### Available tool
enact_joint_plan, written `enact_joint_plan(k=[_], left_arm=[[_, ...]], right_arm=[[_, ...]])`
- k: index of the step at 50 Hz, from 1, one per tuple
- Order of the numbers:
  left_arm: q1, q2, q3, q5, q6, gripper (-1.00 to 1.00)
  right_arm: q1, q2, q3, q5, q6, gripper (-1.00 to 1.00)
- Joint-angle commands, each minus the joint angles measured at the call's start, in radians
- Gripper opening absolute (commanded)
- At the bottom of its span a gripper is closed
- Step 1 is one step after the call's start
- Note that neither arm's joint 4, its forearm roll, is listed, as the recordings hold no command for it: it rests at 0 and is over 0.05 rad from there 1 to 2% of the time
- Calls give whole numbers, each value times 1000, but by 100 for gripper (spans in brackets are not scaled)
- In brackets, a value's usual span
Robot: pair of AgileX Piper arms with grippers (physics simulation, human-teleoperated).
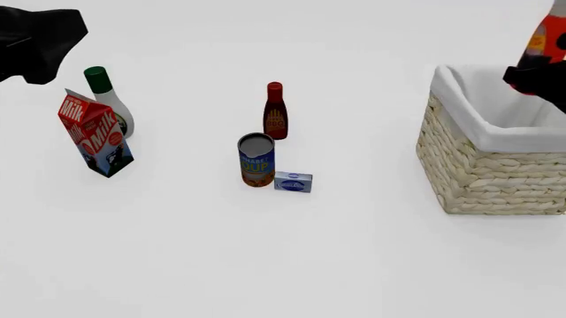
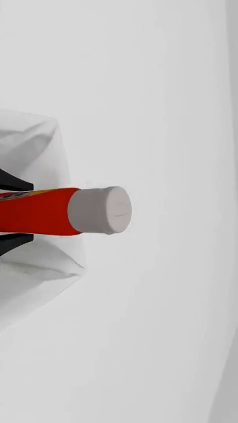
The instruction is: Pick the ketchup and place it in the basket.
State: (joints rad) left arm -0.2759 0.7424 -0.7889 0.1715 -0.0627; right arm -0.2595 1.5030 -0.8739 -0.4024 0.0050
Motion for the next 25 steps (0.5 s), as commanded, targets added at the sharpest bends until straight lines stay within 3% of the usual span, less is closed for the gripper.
enact_joint_plan(k=[1,25], left_arm=[[3,-2,3,-2,-3,100],[7,-14,3,4,-8,100]], right_arm=[[-4,35,-35,8,13,-100],[-12,93,-35,-10,19,-100]])
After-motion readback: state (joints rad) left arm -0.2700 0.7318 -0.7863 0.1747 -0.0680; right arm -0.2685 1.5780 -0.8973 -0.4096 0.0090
